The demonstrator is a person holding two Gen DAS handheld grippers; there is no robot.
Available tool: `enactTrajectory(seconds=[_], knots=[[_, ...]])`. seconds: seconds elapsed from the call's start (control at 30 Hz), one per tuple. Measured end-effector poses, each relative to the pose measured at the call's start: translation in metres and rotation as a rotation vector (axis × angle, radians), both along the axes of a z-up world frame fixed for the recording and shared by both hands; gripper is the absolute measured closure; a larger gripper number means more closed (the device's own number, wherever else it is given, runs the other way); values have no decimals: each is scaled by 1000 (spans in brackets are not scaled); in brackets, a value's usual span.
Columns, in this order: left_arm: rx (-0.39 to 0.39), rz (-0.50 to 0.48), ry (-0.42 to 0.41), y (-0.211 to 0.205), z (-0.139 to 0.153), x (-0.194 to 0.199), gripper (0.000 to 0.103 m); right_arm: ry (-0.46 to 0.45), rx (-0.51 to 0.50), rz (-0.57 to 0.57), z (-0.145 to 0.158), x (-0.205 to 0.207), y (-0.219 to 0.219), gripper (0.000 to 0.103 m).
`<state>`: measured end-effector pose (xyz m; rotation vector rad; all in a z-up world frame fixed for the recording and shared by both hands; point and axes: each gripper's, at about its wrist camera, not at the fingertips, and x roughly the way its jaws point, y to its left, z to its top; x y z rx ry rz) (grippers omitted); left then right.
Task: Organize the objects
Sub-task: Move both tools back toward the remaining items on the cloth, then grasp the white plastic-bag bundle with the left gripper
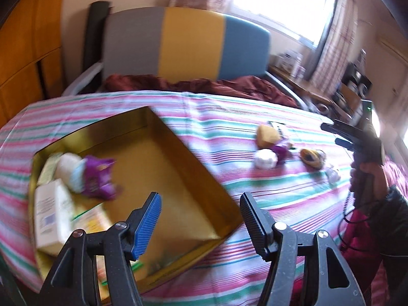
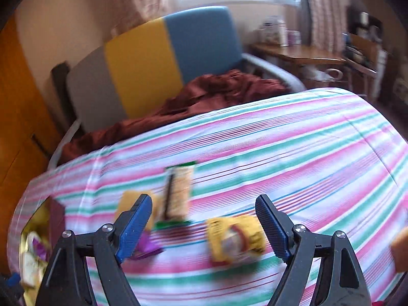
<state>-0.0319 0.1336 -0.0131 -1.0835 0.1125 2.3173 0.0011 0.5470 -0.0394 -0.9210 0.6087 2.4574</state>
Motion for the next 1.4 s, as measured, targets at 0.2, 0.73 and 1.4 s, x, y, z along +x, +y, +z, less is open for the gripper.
enactTrajectory(seconds=[0.2, 0.73, 1.4], knots=[[-39, -115, 18, 66, 1, 0, 39, 54, -99, -60, 8, 7, 22, 17], [-138, -203, -77, 155, -43, -36, 39, 93, -236, -84, 3, 16, 32, 11], [-181, -208, -138, 206, -89, -79, 64, 109, -278, -104, 0, 16, 44, 11]])
